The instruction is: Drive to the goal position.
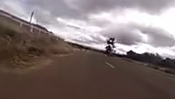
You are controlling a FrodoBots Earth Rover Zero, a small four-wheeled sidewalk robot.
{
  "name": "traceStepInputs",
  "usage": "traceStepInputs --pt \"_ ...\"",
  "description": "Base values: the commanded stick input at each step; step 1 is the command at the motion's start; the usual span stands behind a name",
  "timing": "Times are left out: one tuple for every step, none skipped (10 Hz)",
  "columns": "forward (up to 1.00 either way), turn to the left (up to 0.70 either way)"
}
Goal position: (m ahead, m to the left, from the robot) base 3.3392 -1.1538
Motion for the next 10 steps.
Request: traceStepInputs --pt "0.7 0.01" --pt "0.7 -0.31" --pt "0.7 -0.26" --pt "0.7 -0.2" --pt "0.7 -0.14" --pt "0.7 -0.08" --pt "0.7 -0.03" --pt "0.7 0.01" --pt "0.7 0.01" --pt "0.7 0.01"
